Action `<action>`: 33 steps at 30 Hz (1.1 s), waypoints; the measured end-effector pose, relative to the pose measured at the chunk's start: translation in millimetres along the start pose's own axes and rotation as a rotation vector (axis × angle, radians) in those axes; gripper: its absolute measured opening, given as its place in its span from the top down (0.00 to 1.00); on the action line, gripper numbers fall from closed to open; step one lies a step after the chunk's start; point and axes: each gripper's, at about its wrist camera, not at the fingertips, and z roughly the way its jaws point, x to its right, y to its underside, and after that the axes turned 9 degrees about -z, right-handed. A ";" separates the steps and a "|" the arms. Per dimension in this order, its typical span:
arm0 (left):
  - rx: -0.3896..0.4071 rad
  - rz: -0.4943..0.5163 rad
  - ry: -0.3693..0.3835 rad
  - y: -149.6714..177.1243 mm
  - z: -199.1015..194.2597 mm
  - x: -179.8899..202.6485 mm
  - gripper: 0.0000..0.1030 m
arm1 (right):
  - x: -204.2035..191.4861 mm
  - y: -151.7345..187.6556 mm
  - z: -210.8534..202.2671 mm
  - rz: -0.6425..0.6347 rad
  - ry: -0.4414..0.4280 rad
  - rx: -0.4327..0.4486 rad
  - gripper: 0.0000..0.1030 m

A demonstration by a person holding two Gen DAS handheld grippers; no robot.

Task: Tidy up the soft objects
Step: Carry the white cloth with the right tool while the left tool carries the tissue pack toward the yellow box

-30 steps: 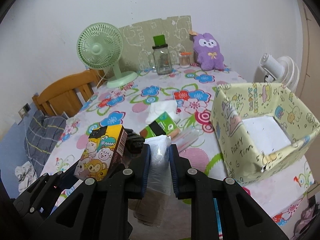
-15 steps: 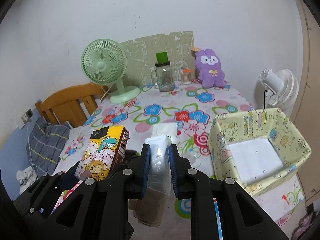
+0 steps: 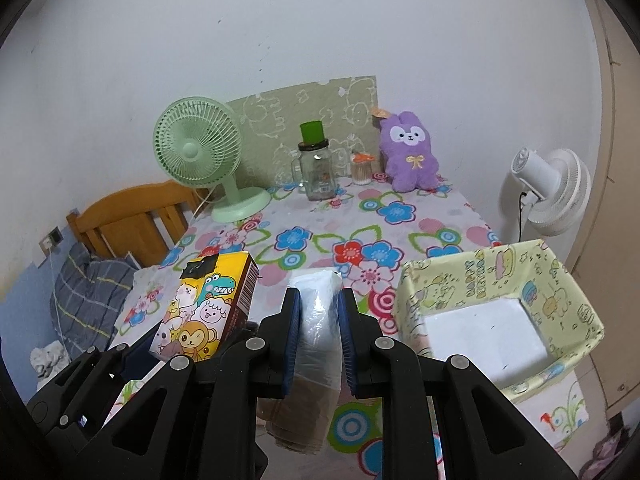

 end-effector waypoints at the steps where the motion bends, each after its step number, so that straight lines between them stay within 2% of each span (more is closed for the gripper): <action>1: 0.001 0.002 0.002 -0.8 0.1 2.6 0.54 | 2.4 -1.1 -0.9 0.000 0.003 0.001 0.78; 33: -0.009 0.080 0.112 -16.4 35.4 103.2 0.54 | 106.0 -16.0 -11.0 0.014 0.149 0.029 0.78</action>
